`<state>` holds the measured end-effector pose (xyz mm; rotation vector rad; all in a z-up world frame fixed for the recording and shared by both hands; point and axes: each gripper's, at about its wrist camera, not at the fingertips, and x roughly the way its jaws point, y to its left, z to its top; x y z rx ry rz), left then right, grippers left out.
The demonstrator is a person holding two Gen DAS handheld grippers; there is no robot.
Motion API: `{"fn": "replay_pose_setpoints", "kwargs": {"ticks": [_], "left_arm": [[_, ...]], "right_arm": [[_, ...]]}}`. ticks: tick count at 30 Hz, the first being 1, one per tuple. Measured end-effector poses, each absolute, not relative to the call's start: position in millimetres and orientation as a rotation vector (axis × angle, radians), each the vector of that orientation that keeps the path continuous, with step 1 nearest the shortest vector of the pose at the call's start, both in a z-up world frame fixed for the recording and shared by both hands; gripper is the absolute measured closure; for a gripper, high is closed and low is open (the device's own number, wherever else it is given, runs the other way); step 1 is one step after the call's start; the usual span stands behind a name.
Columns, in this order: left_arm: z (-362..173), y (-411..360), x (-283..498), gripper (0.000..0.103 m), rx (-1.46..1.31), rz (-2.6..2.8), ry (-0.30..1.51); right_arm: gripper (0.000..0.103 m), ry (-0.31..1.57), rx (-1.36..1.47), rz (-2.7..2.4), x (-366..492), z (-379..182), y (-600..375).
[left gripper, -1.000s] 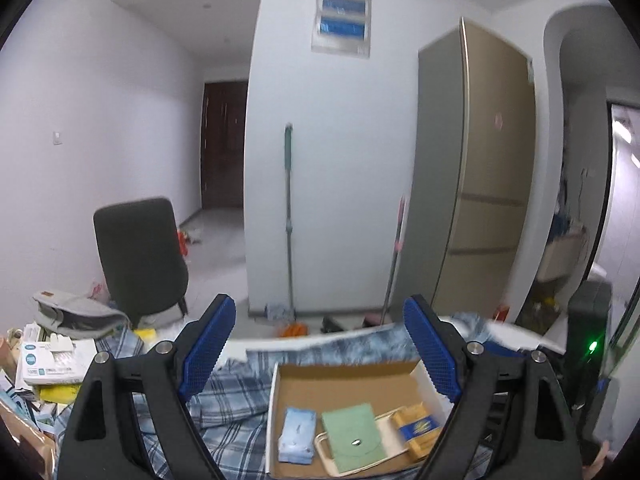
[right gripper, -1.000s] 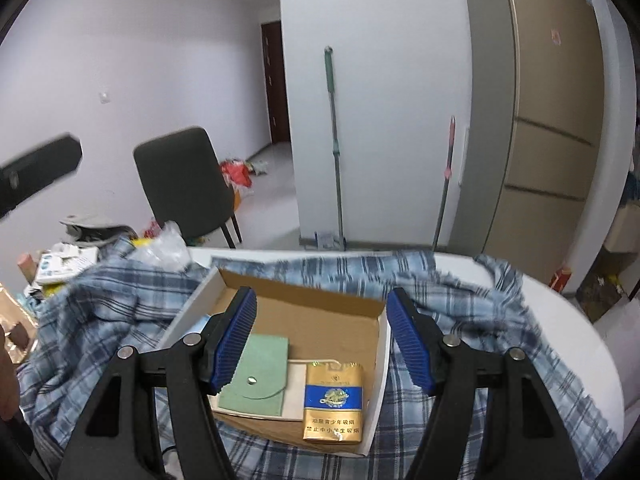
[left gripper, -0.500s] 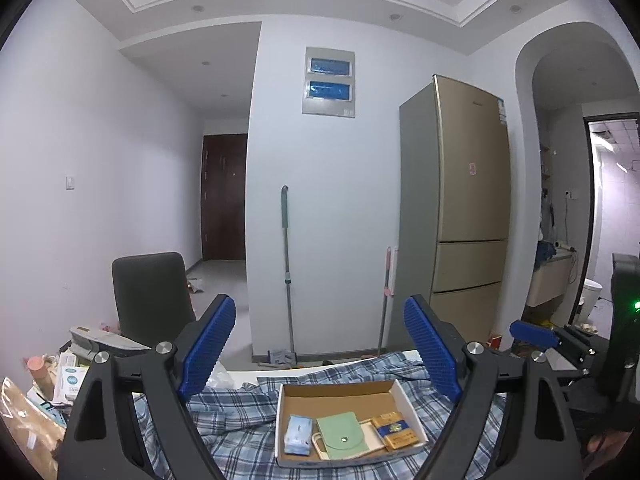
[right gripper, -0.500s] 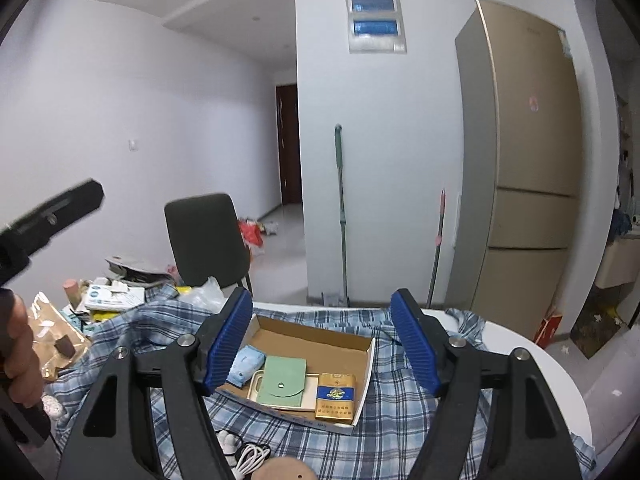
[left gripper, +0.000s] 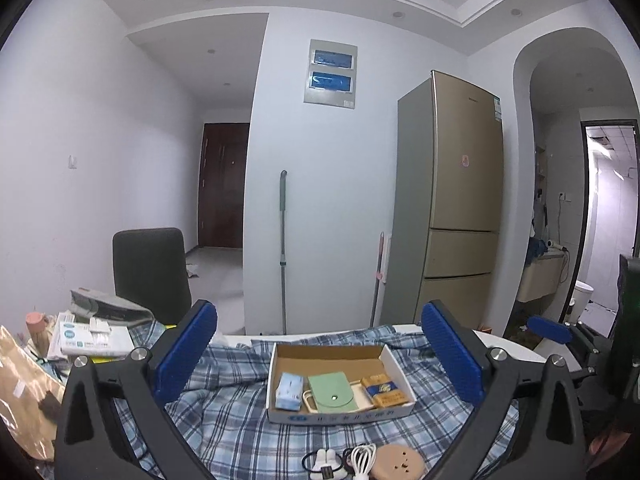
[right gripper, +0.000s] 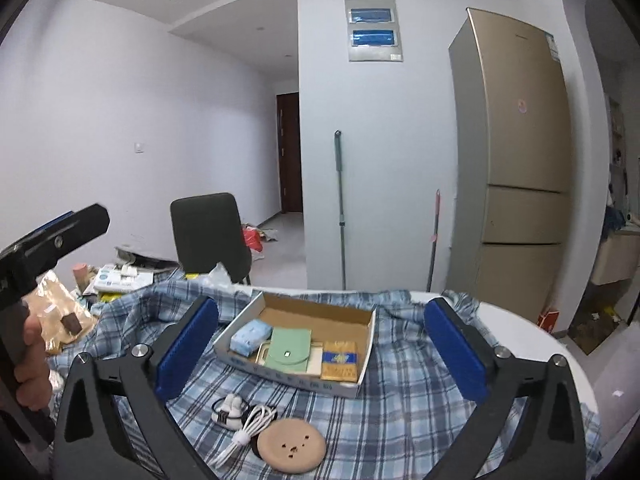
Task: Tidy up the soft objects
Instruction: 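Raise both tools out of the box and return over the table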
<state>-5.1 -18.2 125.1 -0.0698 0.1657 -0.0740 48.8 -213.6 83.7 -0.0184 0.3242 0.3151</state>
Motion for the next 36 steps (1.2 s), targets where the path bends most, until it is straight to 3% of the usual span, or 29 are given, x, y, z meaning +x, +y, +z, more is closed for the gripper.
{"fn": "replay_pose_setpoints", "kwargs": {"ticks": [21, 36], "left_arm": [[33.0, -14.8, 41.3, 0.000, -0.036, -0.107, 0.331], [-6.3, -19.6, 61.9, 0.000, -0.001, -0.092, 0.432]], "right_arm": [[0.000, 0.453, -0.046, 0.368, 84.0, -2.3, -210.5], [0.000, 0.555, -0.040, 0.390, 98.2, -24.1, -215.9]]}}
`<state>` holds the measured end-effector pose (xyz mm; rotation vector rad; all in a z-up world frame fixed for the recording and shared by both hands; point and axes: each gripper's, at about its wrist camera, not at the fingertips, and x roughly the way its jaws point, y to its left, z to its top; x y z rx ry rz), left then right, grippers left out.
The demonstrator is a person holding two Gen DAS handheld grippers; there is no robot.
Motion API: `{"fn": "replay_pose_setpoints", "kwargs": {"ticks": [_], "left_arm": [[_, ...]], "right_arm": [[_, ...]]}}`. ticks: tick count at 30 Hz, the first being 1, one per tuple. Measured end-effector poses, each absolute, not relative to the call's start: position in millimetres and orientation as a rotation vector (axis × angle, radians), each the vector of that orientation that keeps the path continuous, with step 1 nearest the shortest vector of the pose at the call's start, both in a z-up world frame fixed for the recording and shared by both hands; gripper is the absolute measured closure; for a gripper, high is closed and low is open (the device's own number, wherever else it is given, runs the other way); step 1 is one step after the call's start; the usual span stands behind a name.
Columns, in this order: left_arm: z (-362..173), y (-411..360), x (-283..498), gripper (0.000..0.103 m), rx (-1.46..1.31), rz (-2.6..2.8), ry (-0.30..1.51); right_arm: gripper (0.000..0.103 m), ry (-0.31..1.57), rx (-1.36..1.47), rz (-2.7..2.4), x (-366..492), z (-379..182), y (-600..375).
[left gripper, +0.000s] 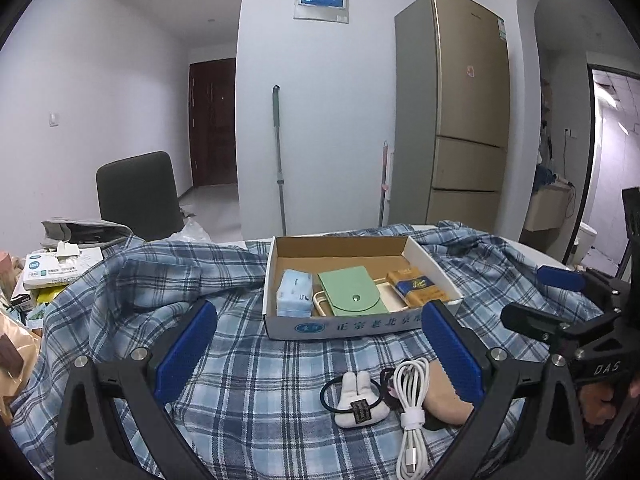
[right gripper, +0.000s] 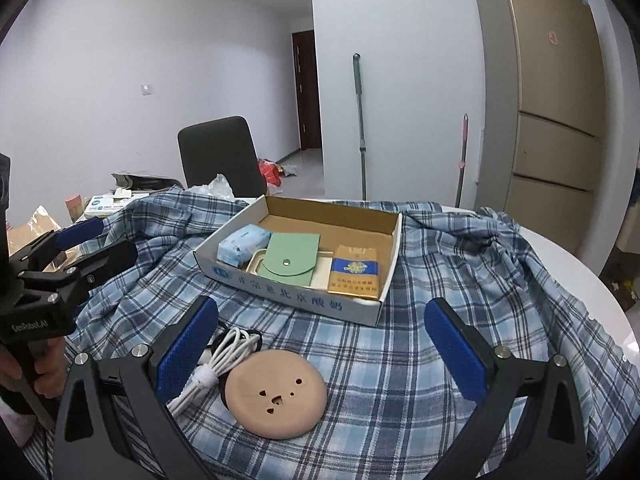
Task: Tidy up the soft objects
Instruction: 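Raise both tools out of the box and return over the table, then lower the right tool and grasp the tan round wooden disc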
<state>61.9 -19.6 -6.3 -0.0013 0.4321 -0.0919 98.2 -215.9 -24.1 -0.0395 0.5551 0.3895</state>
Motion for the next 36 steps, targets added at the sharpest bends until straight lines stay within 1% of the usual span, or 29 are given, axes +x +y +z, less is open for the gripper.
{"fn": "replay_pose_setpoints", "kwargs": {"ticks": [10, 12, 17, 24, 28, 36], "left_arm": [[-15.0, -19.8, 68.7, 0.000, 0.000, -0.074, 0.462], [-16.0, -19.0, 69.7, 0.000, 0.000, -0.070, 0.467], [-17.8, -18.1, 73.8, 0.000, 0.006, -0.060, 0.479], [-18.8, -15.2, 74.7, 0.000, -0.004, -0.056, 0.483], [-19.4, -15.6, 74.3, 0.000, 0.007, -0.066, 0.485], [-19.1, -16.5, 74.6, 0.000, 0.004, -0.065, 0.490]], "right_arm": [[0.001, 0.626, -0.056, 0.367, 106.8, -33.2, -216.3], [0.003, 0.651, -0.073, 0.378, 109.0, -36.9, -212.8], [0.015, 0.752, -0.107, 0.401, 117.1, -53.4, -202.6], [0.015, 0.856, -0.112, 0.501, 124.1, -70.6, -193.5], [0.020, 0.905, -0.155, 0.537, 126.5, -81.1, -182.2], [0.020, 0.961, -0.193, 0.557, 130.2, -90.5, -174.2]]}}
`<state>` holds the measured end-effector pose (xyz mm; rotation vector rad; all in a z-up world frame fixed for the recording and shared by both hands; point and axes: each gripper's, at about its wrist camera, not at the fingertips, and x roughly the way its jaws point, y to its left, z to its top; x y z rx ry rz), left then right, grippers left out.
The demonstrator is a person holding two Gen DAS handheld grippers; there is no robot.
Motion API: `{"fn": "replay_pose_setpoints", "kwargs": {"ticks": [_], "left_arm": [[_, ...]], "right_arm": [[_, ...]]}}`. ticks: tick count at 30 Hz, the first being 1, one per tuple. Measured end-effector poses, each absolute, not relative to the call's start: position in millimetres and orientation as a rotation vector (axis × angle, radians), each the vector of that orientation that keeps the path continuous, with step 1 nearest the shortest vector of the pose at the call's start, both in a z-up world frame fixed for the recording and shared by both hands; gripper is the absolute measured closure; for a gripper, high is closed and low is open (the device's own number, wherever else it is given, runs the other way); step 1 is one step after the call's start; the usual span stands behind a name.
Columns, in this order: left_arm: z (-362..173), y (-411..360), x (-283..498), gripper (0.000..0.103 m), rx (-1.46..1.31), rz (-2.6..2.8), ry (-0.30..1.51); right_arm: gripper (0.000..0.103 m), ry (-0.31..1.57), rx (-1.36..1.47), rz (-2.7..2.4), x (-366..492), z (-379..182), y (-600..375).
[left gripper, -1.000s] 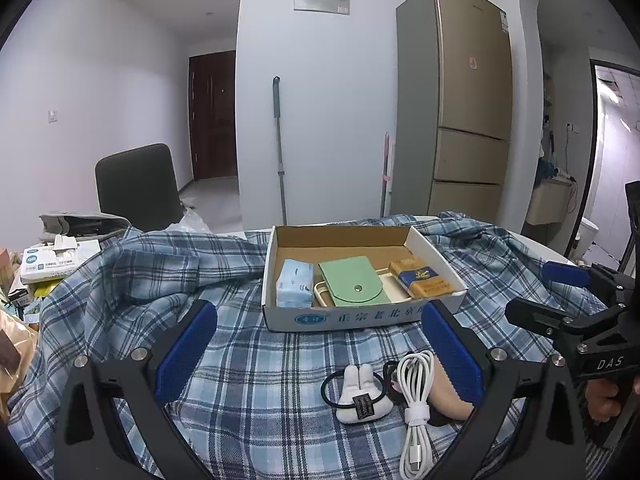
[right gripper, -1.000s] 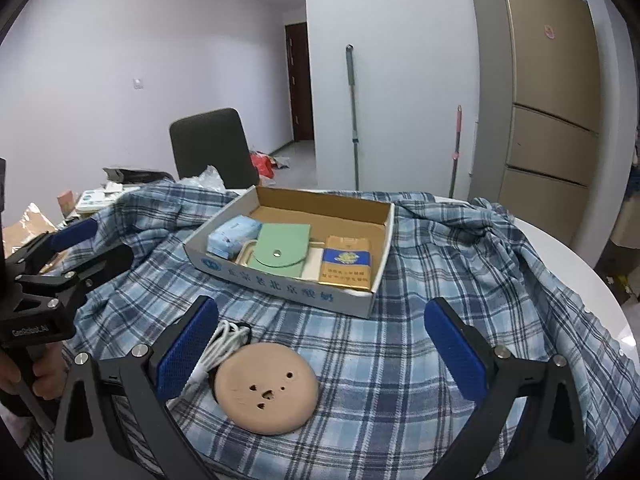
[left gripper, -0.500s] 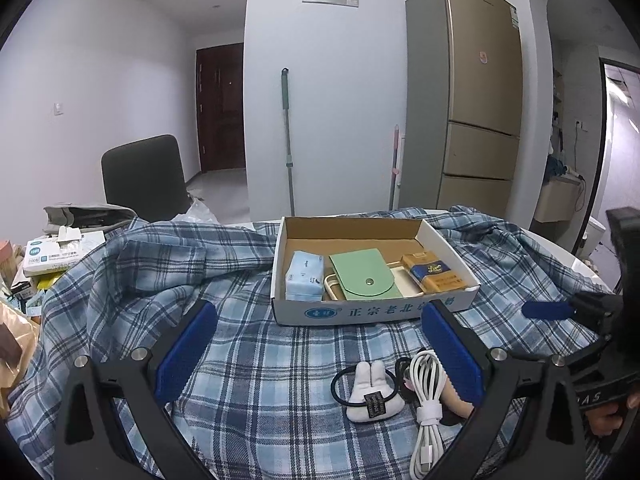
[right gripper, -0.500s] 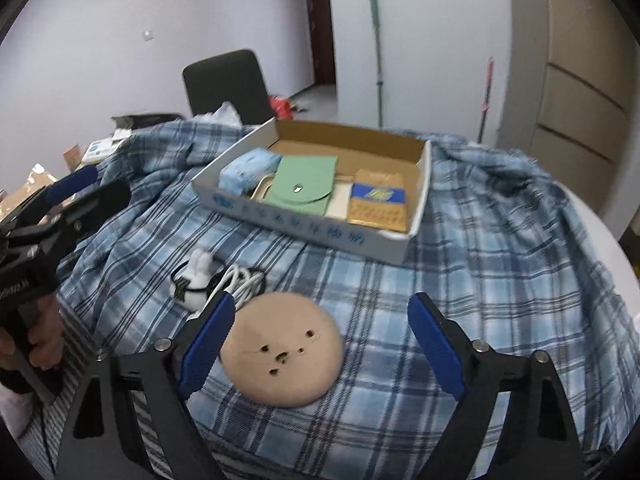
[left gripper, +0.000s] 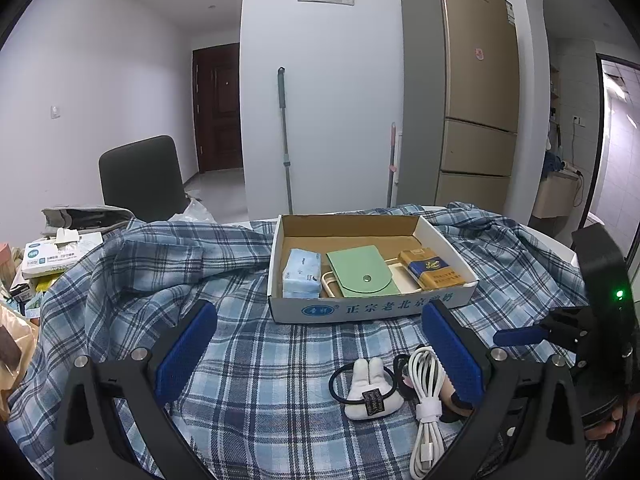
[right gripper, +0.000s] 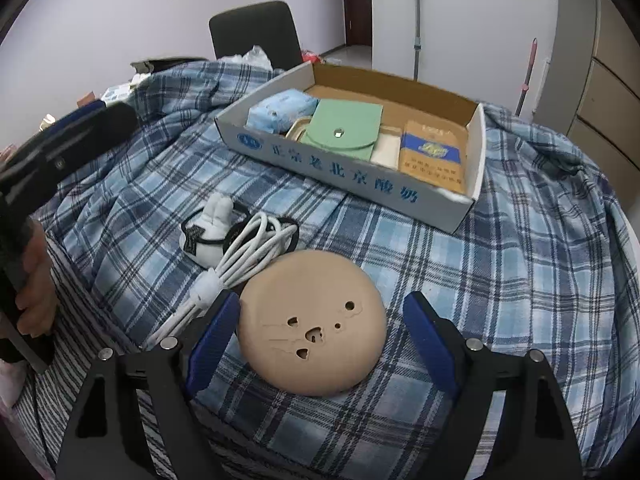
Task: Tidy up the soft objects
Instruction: 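Lower the right tool and grasp the tan round wooden disc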
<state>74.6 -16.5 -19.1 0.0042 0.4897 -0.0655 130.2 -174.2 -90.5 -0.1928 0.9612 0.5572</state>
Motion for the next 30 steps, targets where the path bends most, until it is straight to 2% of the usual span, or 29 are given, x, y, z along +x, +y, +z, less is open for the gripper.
{"fn": "replay_pose_setpoints", "kwargs": {"ticks": [12, 20, 30], "left_arm": [[-21.7, -22.7, 74.3, 0.000, 0.035, -0.071, 0.496], [-23.4, -18.6, 77.2, 0.000, 0.013, -0.069, 0.511], [-21.8, -17.8, 76.4, 0.000, 0.016, -0.068, 0.505]], "right_arm": [[0.019, 1.059, -0.196, 0.589, 138.5, -104.5, -168.0], [0.024, 1.024, -0.175, 0.609, 135.4, -98.4, -171.6], [0.024, 0.909, -0.143, 0.642, 122.6, -79.3, -180.2]]}}
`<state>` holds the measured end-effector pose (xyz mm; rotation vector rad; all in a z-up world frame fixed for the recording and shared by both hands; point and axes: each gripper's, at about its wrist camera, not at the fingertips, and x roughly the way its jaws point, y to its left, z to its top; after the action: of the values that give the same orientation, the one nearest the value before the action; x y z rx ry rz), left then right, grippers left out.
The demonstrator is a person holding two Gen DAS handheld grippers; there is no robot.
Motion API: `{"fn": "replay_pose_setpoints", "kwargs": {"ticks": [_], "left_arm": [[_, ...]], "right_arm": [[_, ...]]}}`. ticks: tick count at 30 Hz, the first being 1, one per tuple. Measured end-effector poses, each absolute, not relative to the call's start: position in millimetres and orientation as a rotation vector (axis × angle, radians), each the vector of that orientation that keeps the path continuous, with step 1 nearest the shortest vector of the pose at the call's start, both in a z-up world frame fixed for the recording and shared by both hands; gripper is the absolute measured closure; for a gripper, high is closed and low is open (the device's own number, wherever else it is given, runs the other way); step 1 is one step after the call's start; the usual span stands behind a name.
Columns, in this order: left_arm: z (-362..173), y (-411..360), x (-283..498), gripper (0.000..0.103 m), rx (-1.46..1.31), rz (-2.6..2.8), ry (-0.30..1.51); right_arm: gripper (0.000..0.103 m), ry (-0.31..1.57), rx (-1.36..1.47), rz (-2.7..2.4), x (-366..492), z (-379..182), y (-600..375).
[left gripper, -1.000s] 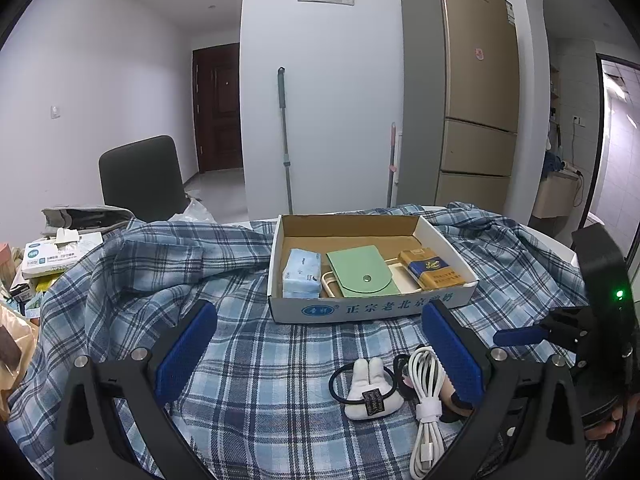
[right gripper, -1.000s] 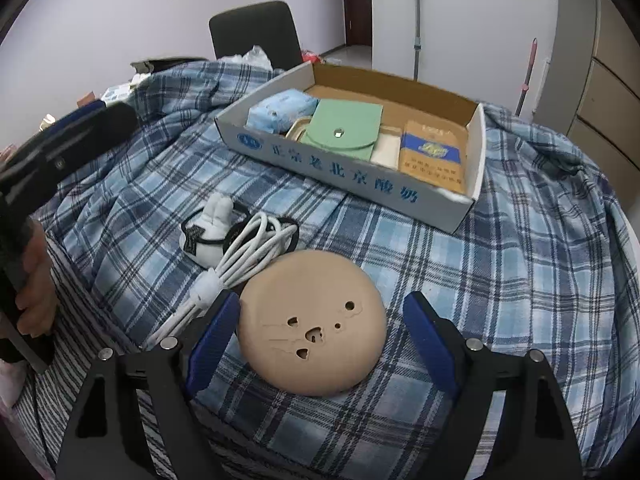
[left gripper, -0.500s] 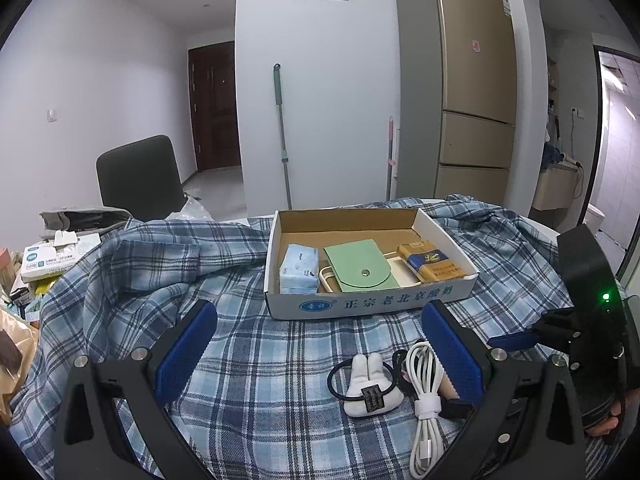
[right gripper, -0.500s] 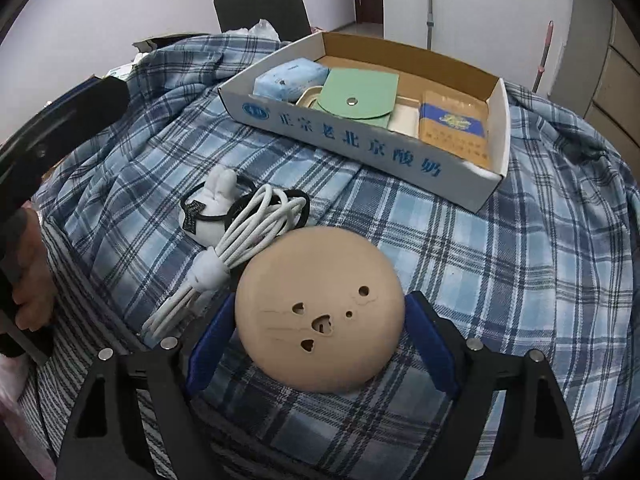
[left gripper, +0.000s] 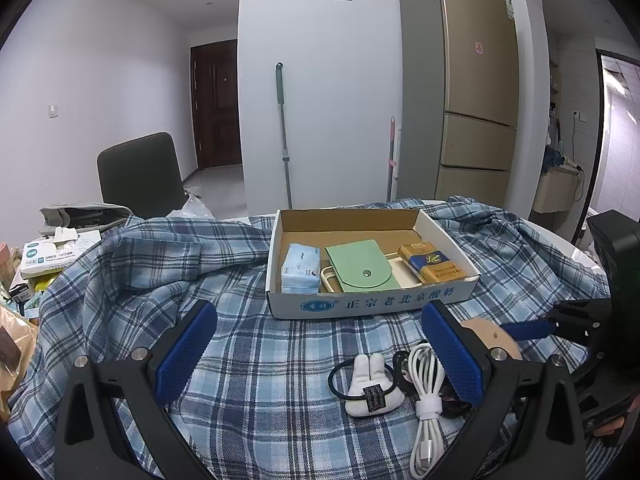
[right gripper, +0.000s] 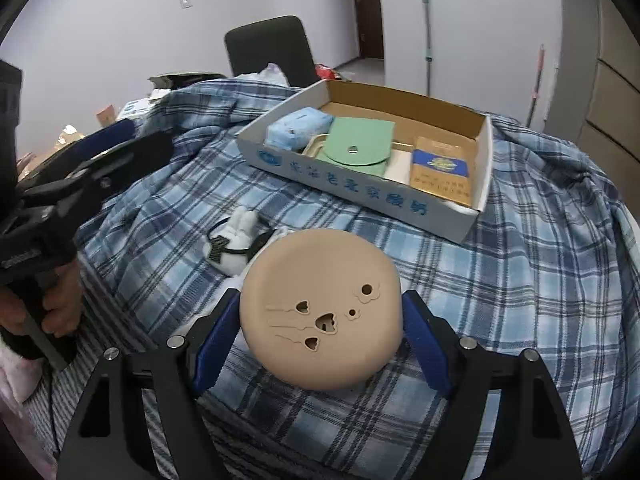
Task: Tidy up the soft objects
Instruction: 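Lower the right tool and grasp the tan round wooden disc, then lift the disc with the right tool while the left tool grasps the white coiled cable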
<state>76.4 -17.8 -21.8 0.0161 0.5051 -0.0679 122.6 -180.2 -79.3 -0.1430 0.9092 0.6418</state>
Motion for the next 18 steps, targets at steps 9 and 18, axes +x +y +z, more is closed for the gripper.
{"fn": "replay_pose_setpoints", "kwargs": {"ticks": [9, 18], "left_arm": [[-22.2, -17.8, 76.6, 0.000, 0.017, -0.068, 0.506], [-22.4, -17.8, 76.4, 0.000, 0.021, -0.064, 0.502]], "right_arm": [[0.022, 1.023, -0.221, 0.721, 122.7, -97.2, -160.6], [0.022, 1.052, -0.208, 0.717, 127.5, -101.2, -160.8]]}}
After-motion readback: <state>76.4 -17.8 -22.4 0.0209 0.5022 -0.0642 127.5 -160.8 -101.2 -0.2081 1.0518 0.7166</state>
